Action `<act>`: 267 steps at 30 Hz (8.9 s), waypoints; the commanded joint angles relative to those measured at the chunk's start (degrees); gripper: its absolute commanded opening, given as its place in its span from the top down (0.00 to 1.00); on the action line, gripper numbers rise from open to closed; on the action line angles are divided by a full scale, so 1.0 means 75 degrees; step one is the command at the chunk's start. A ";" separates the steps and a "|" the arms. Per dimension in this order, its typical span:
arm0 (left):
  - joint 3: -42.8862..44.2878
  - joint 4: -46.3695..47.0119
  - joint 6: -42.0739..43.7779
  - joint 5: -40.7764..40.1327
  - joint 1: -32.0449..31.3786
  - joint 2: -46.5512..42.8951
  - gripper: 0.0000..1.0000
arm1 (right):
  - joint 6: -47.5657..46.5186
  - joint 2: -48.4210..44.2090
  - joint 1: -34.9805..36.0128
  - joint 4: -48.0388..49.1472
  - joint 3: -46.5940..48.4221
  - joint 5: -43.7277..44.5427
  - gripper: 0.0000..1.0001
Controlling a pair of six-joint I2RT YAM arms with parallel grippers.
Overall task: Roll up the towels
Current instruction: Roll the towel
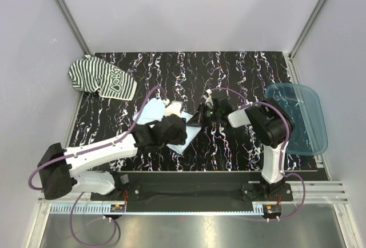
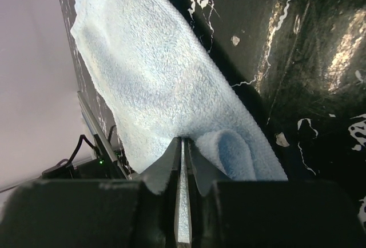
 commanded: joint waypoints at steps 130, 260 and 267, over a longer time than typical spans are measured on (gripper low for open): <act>-0.2301 0.5256 -0.3365 0.9019 0.4280 0.3962 1.00 | 0.0649 -0.3120 0.0748 -0.0515 -0.2098 0.2212 0.30; -0.0789 0.2009 0.0807 0.0862 -0.0830 0.2792 1.00 | -0.0301 -0.5539 -0.0353 -0.6845 0.0507 0.3409 0.18; -0.2123 0.4059 0.0328 0.3424 0.0412 0.1947 1.00 | -0.0206 -0.6164 -0.0353 -0.5028 -0.0809 0.1979 0.17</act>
